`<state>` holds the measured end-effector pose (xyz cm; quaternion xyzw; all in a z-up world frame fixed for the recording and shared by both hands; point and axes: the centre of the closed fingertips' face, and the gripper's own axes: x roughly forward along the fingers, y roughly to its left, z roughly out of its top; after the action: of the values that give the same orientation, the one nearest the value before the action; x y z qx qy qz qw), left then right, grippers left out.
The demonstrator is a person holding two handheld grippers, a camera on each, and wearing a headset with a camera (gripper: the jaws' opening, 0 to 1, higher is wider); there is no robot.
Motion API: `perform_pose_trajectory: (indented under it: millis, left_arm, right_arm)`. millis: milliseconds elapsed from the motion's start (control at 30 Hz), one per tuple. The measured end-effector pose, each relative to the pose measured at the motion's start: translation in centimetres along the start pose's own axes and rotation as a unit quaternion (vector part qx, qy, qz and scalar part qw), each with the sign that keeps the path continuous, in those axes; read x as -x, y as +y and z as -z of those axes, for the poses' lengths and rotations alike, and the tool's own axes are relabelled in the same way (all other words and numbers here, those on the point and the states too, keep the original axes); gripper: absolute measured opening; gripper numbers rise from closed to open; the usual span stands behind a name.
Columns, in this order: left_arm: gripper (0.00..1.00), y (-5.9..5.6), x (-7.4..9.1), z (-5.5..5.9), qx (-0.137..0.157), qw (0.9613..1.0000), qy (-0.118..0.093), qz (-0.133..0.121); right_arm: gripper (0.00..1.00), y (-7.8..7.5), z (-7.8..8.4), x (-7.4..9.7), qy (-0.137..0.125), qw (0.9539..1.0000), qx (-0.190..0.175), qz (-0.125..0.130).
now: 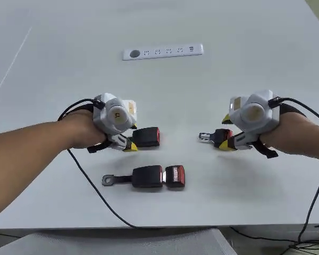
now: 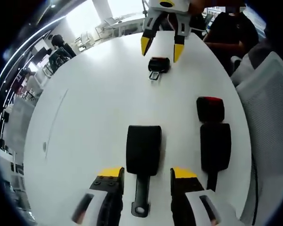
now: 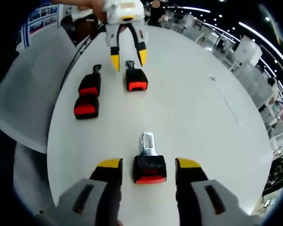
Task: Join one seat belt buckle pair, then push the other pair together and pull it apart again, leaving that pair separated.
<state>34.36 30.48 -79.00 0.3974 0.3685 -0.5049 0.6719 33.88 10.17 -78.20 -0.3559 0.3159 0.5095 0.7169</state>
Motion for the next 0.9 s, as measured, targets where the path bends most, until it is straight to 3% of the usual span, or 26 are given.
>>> perform_pose_trajectory:
  millis: [33,100,133,267,333,433,533,600,633,800,900]
  left_arm:
    - [0.42,-0.2,0.4,0.1,0.007,1.0,-0.004,-0.002]
    - [0.45,0.4,1.5,0.2,0.049,0.9979,-0.026,-0.033]
    - [0.46,0.4,2.3,0.2,0.073,0.9952,-0.045,-0.047]
    - [0.51,-0.5,4.9,1.2,0.105,0.9892,-0.078,-0.065]
    - [0.53,-1.2,6.1,1.5,0.133,0.9836,-0.098,-0.072]
    - [0.55,-2.6,7.3,1.5,0.184,0.9702,-0.138,-0.076]
    - [0.61,-3.9,8.5,2.1,0.185,0.9674,-0.148,-0.09]
    - [0.65,-4.4,9.3,2.6,0.2,0.9613,-0.159,-0.104]
    - [0.68,-4.5,9.7,3.1,0.217,0.9558,-0.165,-0.112]
    - [0.83,-5.8,10.1,4.7,0.26,0.943,-0.165,-0.126]
    - [0.87,-6.5,10.0,5.1,0.266,0.9412,-0.164,-0.128]
  right_arm:
    - [0.46,0.2,-0.4,0.2,-0.006,1.0,-0.002,0.004]
    - [0.46,0.5,-1.5,1.1,-0.035,0.9988,-0.032,0.012]
    - [0.46,0.5,-1.8,1.4,-0.045,0.9979,-0.044,0.015]
    - [0.53,1.5,-2.0,2.9,-0.064,0.9956,-0.065,0.021]
    - [0.57,2.1,-1.8,3.5,-0.07,0.9946,-0.074,0.021]
    - [0.62,2.9,-1.1,4.1,-0.075,0.9938,-0.079,0.023]
    - [0.66,3.3,-0.4,4.8,-0.088,0.9897,-0.109,0.03]
    - [0.67,4.2,-0.1,5.2,-0.089,0.9897,-0.108,0.029]
    - [0.68,4.3,0.0,5.2,-0.089,0.9897,-0.108,0.029]
    - [0.78,5.6,0.2,5.9,-0.099,0.9886,-0.109,0.033]
    - [0.84,5.9,0.2,6.0,-0.104,0.9871,-0.117,0.036]
